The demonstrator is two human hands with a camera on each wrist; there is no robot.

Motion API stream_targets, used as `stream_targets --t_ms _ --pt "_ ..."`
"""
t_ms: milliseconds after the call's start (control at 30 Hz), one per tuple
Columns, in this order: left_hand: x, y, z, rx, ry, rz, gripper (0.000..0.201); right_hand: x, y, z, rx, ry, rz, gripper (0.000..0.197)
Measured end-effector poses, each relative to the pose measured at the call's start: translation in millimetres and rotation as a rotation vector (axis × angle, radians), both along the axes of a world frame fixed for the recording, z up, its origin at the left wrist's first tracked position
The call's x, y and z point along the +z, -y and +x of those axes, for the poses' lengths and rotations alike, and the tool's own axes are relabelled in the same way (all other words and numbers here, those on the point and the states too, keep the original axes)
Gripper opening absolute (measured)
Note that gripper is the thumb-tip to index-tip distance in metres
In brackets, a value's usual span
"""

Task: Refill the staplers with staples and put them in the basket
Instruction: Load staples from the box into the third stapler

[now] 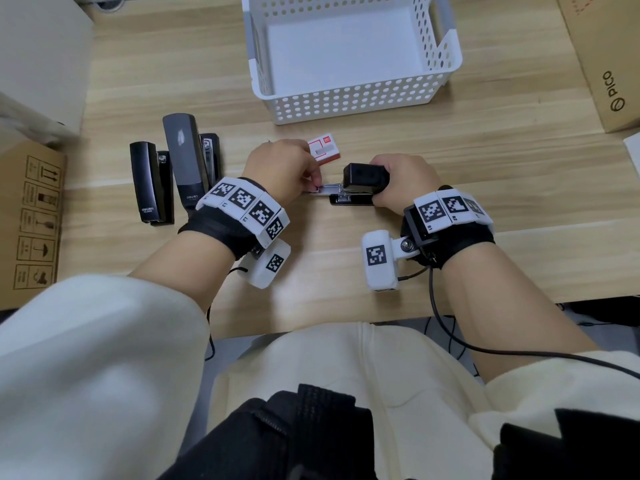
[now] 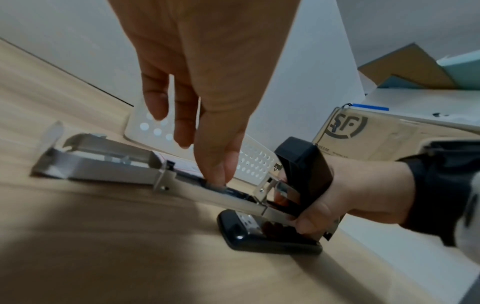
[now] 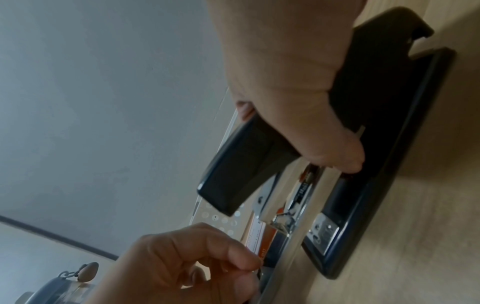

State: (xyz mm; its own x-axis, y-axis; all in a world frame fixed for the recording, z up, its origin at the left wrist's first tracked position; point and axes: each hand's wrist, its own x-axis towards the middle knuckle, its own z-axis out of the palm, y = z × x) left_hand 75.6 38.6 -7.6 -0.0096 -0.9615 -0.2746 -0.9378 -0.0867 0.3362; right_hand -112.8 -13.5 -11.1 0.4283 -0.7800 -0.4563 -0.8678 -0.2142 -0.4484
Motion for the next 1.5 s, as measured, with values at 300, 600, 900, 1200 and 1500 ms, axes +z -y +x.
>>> stream_targets --t_ms 300,600,900,1200,1500 --pt "5.1 -1.1 -1.7 -0.15 0.13 0.06 0.018 0.1 -0.6 0.9 -0.007 0.001 0.003 0.034" --pt "0.7 -1.3 -0.7 -0.062 -0.003 0.073 0.012 1.7 -1.0 1.5 -0.011 -0.007 0.005 0.034" --pt "0.3 -4.9 3.8 0.395 -0.567 -0.036 0.026 2.8 -1.5 2.3 -0.014 -0.011 0.006 0.035" --pt "0.1 -10.9 4.5 0.495 -0.922 0.092 0.022 4.4 -2.1 1.7 -0.021 -0.009 0.009 0.037" --pt "4.1 -7.9 0.6 0.589 -0.824 0.075 0.029 4.7 -1.1 1.6 -0.018 -0.005 0.015 0.037"
